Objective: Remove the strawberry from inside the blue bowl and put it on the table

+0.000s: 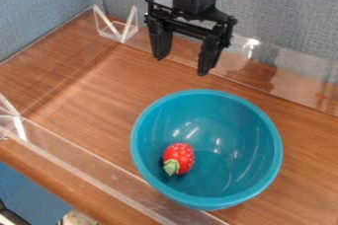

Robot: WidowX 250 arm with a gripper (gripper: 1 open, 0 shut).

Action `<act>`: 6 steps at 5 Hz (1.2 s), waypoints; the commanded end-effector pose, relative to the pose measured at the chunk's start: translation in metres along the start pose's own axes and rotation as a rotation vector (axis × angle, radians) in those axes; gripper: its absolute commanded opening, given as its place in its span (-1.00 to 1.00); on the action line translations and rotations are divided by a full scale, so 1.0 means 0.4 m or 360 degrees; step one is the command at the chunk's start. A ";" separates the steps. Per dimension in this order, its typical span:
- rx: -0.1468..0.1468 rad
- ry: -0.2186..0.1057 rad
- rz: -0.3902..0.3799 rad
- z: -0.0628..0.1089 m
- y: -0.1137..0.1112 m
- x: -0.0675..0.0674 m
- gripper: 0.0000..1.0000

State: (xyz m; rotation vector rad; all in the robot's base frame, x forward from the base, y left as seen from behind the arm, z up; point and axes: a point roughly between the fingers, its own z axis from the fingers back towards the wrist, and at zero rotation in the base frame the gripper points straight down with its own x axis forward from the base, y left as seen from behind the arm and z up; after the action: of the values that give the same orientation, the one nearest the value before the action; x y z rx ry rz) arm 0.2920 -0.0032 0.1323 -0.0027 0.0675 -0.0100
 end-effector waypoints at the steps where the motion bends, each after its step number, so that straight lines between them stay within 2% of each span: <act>1: -0.0008 0.0009 -0.0012 -0.007 -0.022 -0.033 1.00; 2: -0.0015 0.0062 -0.0077 -0.052 -0.060 -0.094 1.00; 3: -0.0018 0.0087 -0.0063 -0.103 -0.090 -0.115 1.00; 5: 0.0005 0.0161 0.0056 -0.176 -0.097 -0.111 1.00; 6: 0.0024 0.0181 0.0129 -0.189 -0.086 -0.108 1.00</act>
State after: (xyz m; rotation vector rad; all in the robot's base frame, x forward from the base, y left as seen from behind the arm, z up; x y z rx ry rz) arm 0.2390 -0.0403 0.0522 0.0212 0.2160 0.0558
